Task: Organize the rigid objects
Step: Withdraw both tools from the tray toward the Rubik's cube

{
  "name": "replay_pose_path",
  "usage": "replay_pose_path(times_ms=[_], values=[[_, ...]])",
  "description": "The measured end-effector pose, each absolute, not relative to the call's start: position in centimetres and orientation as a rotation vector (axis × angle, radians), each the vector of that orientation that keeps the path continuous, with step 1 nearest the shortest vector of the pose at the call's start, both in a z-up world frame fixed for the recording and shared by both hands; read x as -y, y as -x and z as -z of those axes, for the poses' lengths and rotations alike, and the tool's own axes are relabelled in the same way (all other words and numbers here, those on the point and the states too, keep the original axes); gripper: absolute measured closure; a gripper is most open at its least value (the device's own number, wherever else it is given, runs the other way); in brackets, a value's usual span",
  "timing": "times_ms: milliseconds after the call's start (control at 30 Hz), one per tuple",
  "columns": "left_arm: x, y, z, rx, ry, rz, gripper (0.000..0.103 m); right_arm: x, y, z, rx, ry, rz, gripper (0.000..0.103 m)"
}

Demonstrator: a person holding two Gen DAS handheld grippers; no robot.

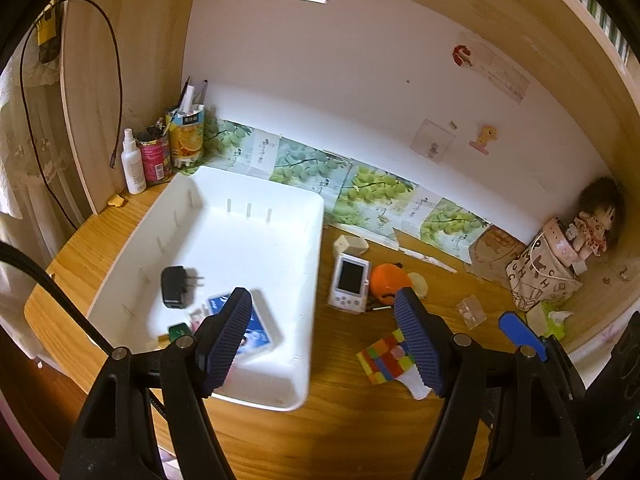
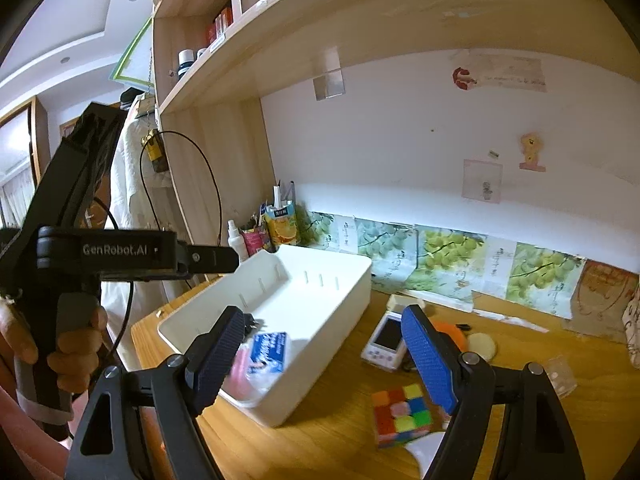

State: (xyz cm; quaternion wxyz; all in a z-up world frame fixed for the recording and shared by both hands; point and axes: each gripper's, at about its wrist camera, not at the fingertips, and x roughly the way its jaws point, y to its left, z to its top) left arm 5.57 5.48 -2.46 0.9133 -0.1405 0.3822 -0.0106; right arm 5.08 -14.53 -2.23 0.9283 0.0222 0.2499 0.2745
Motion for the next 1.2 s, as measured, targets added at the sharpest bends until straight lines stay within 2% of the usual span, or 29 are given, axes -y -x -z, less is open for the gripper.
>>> replay_pose_path(times_ms=[367,900,1133,1200], values=[[-0.4,-6.4,5.1,-0.855,0.306,-0.002,0.026,19.2,-5.5,4.9,-0.606,0.047,-0.618,0.018],[4.1,-10.1,11.2,-1.129,0.358,0.067,0.021,21.8,-8.0,10.8,-0.840,0.146,-0.605,0.018],[5.2,-12.0,13.5,-1.198,0.431,0.073,0.021,22.3,-9.3,13.8,-0.921,0.178,-0.584,0.004],[5.5,-12.5,14.1,-1.217,0.436,0.074,0.021,22.5,-9.6,14.3,-0.925,0.188,-0.578,0.003]])
